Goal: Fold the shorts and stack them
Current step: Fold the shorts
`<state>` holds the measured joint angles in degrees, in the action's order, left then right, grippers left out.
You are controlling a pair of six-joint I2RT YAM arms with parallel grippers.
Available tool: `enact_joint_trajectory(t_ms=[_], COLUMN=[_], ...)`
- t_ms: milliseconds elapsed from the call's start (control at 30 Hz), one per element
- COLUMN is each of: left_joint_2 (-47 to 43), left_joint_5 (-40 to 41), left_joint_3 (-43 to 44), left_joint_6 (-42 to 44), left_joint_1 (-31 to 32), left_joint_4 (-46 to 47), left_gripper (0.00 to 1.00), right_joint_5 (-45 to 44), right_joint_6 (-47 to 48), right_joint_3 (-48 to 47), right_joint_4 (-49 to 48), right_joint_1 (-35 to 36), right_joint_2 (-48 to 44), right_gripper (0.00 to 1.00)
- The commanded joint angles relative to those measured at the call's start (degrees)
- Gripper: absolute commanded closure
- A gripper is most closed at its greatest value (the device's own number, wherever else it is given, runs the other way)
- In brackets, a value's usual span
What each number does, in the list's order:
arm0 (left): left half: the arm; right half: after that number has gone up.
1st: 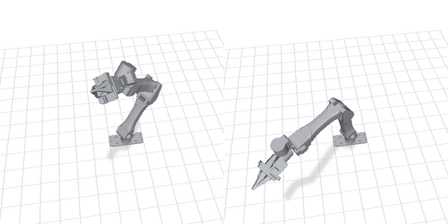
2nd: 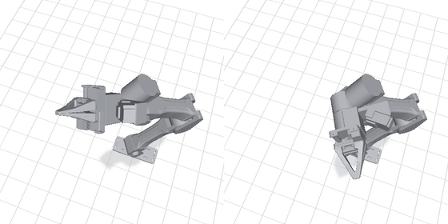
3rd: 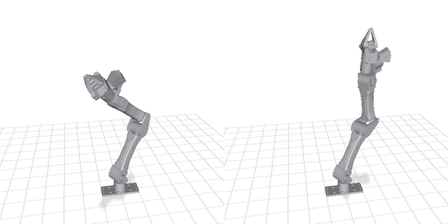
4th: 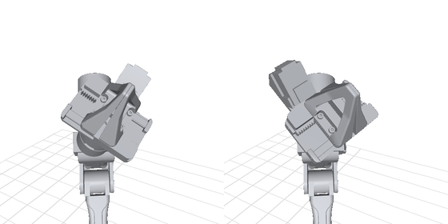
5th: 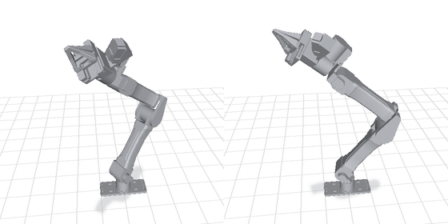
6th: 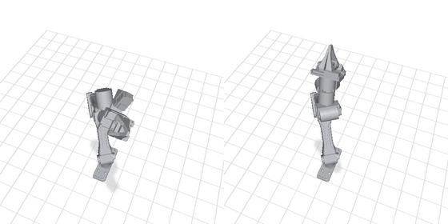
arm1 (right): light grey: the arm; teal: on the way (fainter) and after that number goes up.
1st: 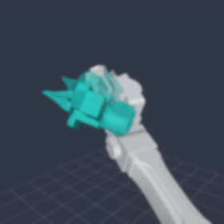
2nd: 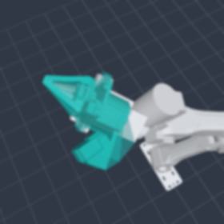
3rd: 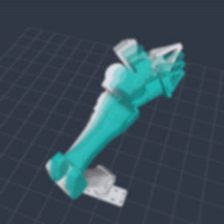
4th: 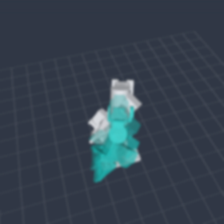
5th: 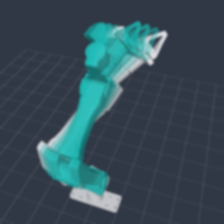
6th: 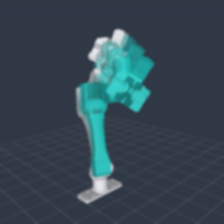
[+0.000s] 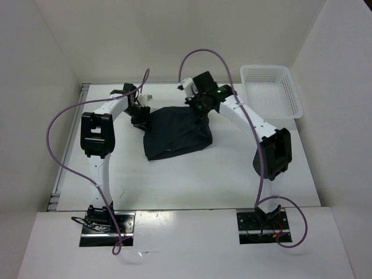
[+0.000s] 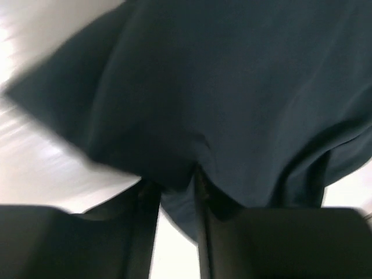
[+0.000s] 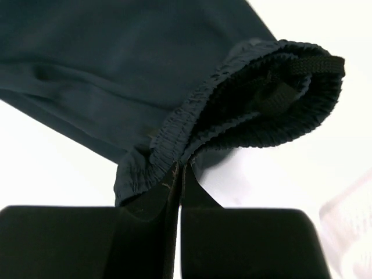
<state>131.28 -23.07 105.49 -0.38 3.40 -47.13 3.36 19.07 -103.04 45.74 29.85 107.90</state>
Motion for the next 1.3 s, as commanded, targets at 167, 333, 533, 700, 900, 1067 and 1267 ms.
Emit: enact_joint_trajectory(t_ms=[167, 333, 533, 700, 900, 1067, 1267], left_joint_2=[7.3, 8.5, 9.5, 10.6, 10.6, 8.4, 3.9], left_joint_5=[0.4, -0.1, -0.1, -0.7, 0.0, 3.9, 7.6], left_joint_3=[2.7, 3.8, 5.9, 7.3, 9.8, 12.3, 20.7], left_joint_6=[0.4, 0.4, 0.4, 0.4, 0.4, 0.4, 0.4], left_joint_1=[-0.3, -0.3, -0.8, -0.8, -3.4, -6.2, -9.1], left_joint_4=[0.2, 0.2, 0.2, 0.2, -0.4, -1.1, -2.9], left_gripper=[0.87, 0.91, 0.95, 0.95, 0.80, 0.54, 0.33], right_joint_5=[0.1, 1.7, 3.8, 4.9, 4.9, 6.6, 11.2], right_joint_6=[1.2, 0.7, -1.1, -3.0, -6.1, -6.1, -8.5], right_joint_3=[-13.9, -24.1, -28.2, -32.9, -36.7, -39.4, -43.3], right_joint_4=[1.4, 1.9, 2.4, 1.9, 0.8, 0.2, 0.2], right_joint_1=[12.7, 17.2, 19.5, 21.6, 22.7, 22.7, 23.2], right_joint_2=[12.0, 19.0, 23.3, 26.9, 29.9, 29.9, 27.0], right_gripper=[1.00, 1.00, 1.00, 1.00, 0.88, 0.43, 0.32])
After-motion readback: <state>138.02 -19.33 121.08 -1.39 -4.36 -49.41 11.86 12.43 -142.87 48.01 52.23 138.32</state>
